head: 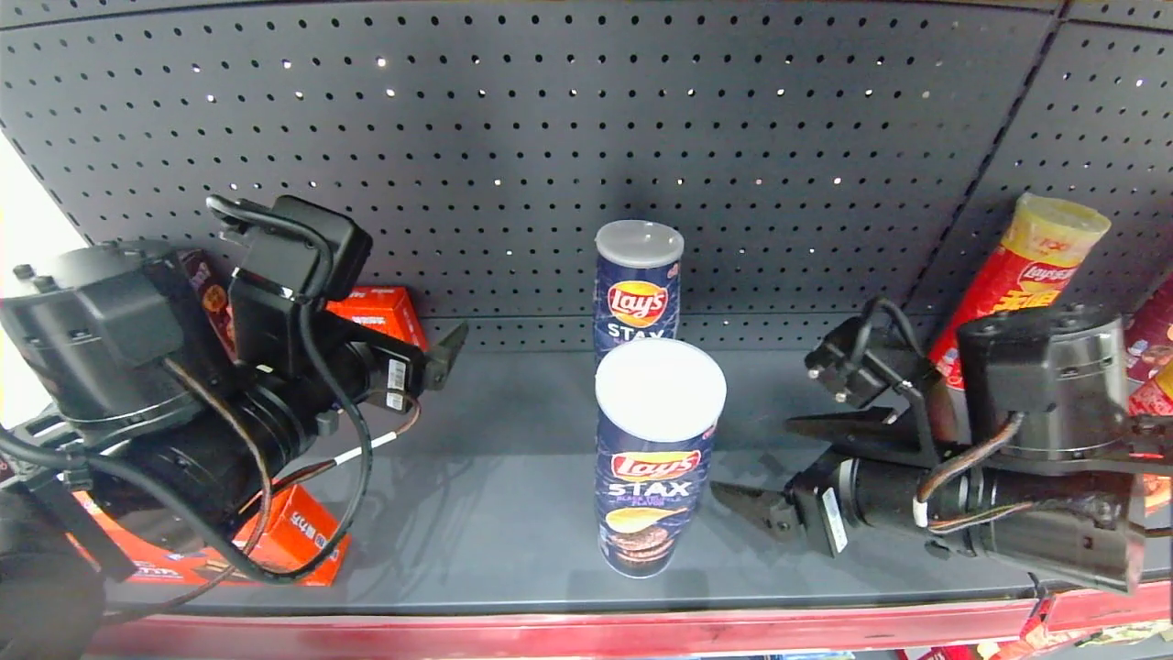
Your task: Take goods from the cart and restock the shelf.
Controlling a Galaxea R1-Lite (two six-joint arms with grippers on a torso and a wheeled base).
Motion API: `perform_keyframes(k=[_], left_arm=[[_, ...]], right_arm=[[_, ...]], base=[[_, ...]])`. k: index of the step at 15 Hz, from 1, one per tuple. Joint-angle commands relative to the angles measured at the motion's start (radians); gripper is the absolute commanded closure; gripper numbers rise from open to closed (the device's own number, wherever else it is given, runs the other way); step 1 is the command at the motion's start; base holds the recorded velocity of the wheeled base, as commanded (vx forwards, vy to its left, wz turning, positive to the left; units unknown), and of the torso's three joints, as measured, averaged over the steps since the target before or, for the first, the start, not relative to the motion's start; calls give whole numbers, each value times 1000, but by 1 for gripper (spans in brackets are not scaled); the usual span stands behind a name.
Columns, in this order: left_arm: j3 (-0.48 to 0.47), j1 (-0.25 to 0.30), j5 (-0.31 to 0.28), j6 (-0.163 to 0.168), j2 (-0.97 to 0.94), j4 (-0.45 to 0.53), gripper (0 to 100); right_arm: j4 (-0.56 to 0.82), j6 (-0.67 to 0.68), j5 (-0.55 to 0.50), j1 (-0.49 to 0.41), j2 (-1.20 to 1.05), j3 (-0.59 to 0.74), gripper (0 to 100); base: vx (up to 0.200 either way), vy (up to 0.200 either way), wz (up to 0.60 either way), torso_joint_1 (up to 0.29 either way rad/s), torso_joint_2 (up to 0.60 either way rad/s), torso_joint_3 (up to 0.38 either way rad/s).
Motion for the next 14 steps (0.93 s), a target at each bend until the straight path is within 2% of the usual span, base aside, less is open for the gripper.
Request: perform_keyframes(k=[1,5,8,9,12,14], left_arm=[[26,1,-2,-1,-107,13,0],[80,-2,-7,2,-278,24,0],[209,-11,-7,5,-443,48,0],[246,-12,-7,5,-512,88,0],[264,-42,-8,5,-767,331,0],[261,-55,-8,8,-908,489,0]], right_arm=[[-6,0,-1,-57,-228,65,0],[-4,-3,-5,-55,-504,245,0],[4,-49,5,-51,-708,392,0],[2,-51,8,-49,-778,450,0],[37,-46,42,-54,-1033,611,0],[174,-46,45,-57,-1156,642,0]], base=[[0,0,0,0,0,0],[0,0,0,0,0,0],[0,0,0,0,0,0],[0,0,0,0,0,0],[0,0,0,0,0,0],[0,0,0,0,0,0]])
